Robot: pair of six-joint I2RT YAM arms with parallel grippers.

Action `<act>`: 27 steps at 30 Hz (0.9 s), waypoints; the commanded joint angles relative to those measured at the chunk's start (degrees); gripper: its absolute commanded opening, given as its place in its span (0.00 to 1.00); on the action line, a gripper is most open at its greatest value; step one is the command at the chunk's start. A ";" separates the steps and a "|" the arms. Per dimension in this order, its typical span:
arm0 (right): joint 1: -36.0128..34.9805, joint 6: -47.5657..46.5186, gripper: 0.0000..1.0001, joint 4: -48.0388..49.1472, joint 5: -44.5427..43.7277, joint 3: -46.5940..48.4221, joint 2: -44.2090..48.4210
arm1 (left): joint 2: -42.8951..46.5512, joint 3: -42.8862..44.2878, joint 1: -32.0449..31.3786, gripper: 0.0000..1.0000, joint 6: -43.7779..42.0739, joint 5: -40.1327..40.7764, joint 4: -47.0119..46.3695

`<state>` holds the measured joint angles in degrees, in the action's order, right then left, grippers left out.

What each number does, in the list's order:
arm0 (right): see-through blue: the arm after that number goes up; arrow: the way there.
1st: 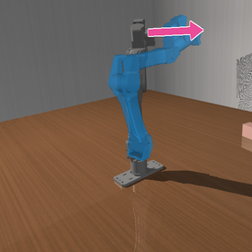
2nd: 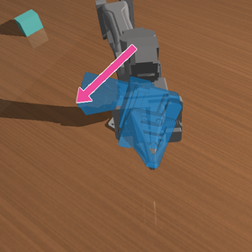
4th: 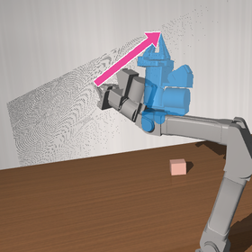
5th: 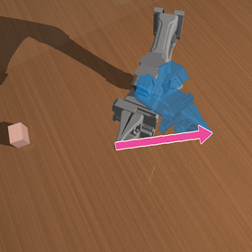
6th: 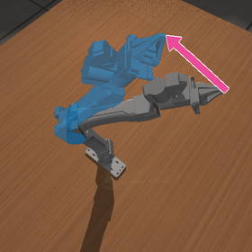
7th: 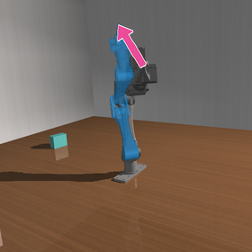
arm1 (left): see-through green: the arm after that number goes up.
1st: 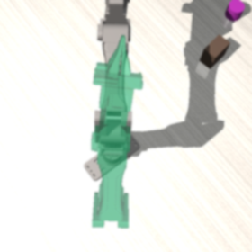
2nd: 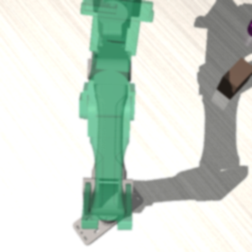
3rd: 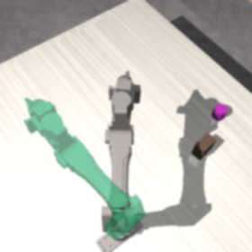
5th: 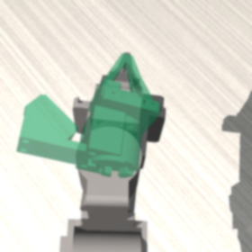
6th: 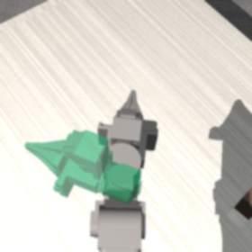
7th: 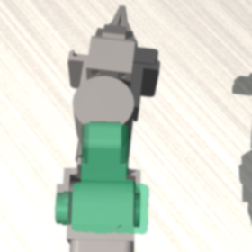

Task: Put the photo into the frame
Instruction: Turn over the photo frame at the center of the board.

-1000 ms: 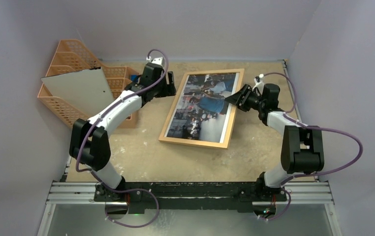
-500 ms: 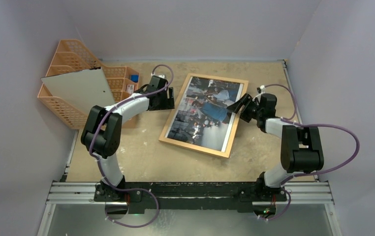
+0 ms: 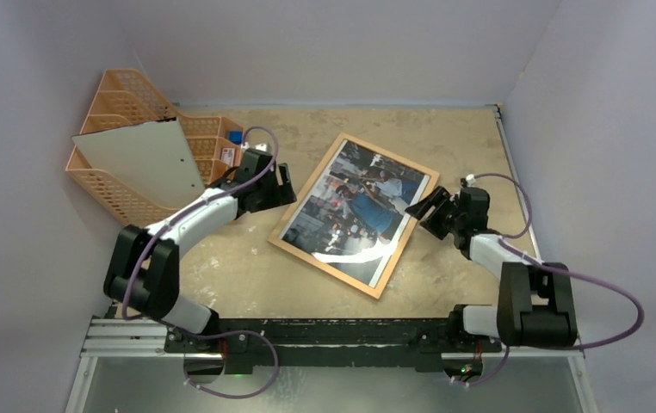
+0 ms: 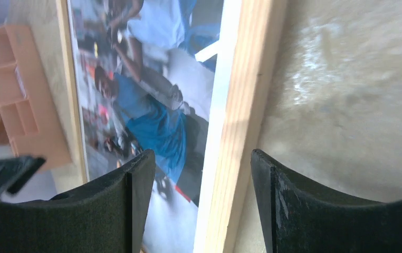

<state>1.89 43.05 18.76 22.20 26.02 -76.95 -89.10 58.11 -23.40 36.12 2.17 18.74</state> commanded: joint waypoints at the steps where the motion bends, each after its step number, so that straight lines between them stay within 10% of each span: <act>1: 0.13 2.06 0.68 -14.07 -15.30 4.29 4.51 | 8.24 -4.58 0.37 0.75 4.82 2.24 2.80; 13: 0.13 1.36 0.69 -14.84 -23.10 18.97 1.28 | 23.99 -16.22 0.15 0.78 10.18 2.59 8.77; 27: 0.09 -18.46 0.69 -16.38 -15.11 53.86 -33.24 | 27.42 -29.19 -7.23 0.78 19.67 -4.01 -3.50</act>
<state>1.93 32.23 4.99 4.45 75.18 -106.30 -61.80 30.94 -28.86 52.12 0.97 23.03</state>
